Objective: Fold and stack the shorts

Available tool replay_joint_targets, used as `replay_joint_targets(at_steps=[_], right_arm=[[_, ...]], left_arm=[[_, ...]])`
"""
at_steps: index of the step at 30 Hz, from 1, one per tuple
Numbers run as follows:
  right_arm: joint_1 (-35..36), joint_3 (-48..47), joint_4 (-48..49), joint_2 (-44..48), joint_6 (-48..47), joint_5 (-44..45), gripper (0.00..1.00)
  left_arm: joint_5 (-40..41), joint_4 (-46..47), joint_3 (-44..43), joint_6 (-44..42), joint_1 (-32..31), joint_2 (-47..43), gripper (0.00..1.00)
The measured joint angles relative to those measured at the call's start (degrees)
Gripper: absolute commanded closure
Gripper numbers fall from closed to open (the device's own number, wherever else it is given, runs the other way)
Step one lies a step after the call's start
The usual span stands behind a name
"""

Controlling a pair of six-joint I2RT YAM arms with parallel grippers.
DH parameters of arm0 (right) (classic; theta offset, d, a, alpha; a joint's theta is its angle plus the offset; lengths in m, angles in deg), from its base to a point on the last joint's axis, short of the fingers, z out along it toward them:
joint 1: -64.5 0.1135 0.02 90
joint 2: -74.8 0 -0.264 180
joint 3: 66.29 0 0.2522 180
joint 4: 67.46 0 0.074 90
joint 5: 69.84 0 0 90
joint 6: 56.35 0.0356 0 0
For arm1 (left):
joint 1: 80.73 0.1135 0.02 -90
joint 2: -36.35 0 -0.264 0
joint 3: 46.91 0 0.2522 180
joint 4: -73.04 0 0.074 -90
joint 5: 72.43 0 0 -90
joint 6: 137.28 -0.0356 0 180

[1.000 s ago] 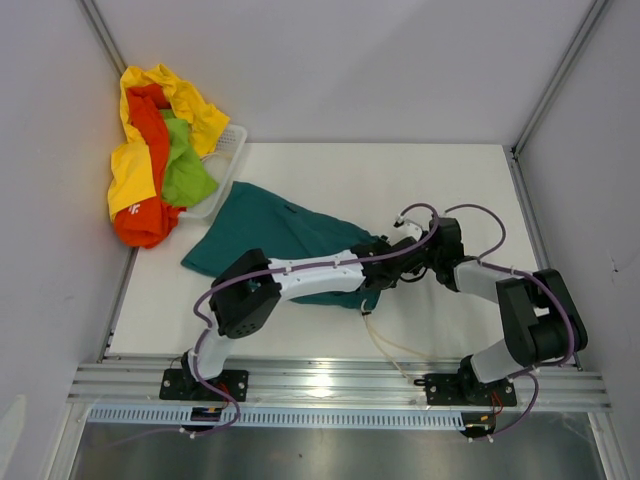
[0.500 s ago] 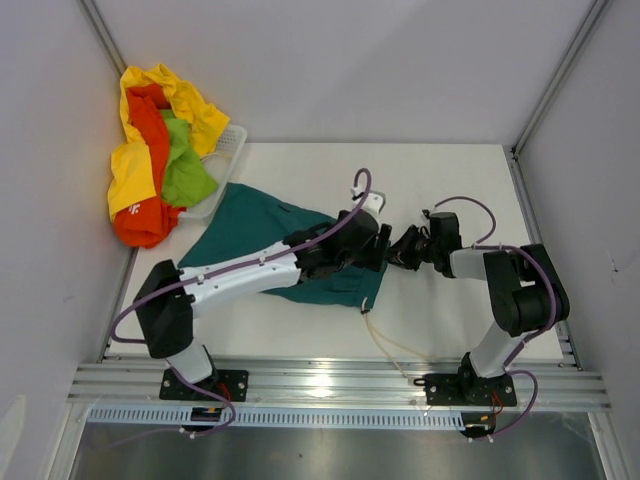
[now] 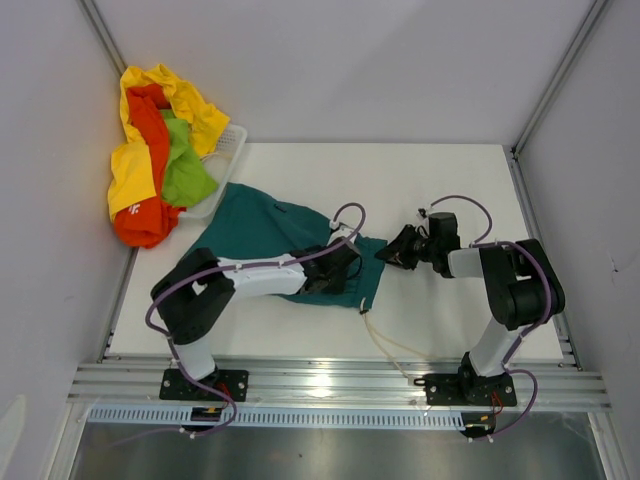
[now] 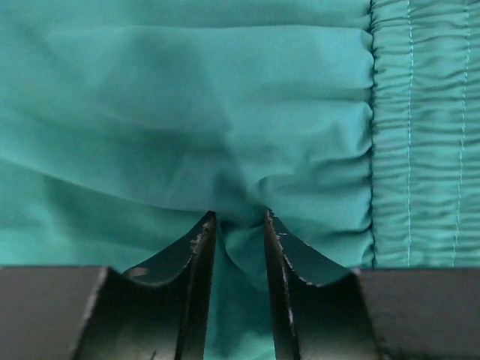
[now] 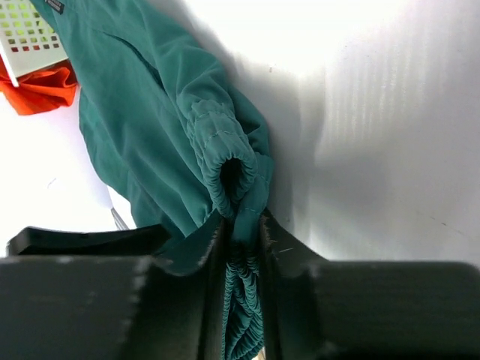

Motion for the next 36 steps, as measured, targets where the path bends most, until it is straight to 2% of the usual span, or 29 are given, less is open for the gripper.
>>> replay_joint_targets(at_steps=[7,10,17,20,26,32,33,36], right_arm=[[0.1,1.8,3.3,-0.6,-0.1,-3.0,0.30],[0.5,2.0,5.8,-0.5,0.0,-4.3,0.25],[2.3,5.4,10.6,0.5,1.6,-4.0,0.25],[3.0,7.6,12.1,1.9,2.9,-3.1,0.30],[4.2,9.0,10.8,3.3,4.0,1.6,0.53],[4.4,8.0,6.5,3.3,3.5,3.3,0.96],[4.4,7.1,4.8,3.3,3.2,3.4,1.00],[3.9,2.8,-3.2,3.3,0.7,3.6,1.00]], left_arm=[[-0.2,0.3,-4.1,0.0,0.0,4.9,0.68],[-0.6,0.3,-5.4,0.0,0.0,6.2,0.69],[-1.1,0.7,-6.4,0.1,0.0,7.2,0.69],[-1.1,0.7,-6.4,0.6,0.1,7.2,0.69],[-1.4,1.0,-6.4,1.7,0.2,7.2,0.70],[-2.7,1.6,-6.4,2.9,0.3,7.2,0.69],[-3.0,1.7,-6.4,3.0,0.3,7.2,0.66],[-3.5,1.9,-6.5,3.1,0.5,7.0,0.58]])
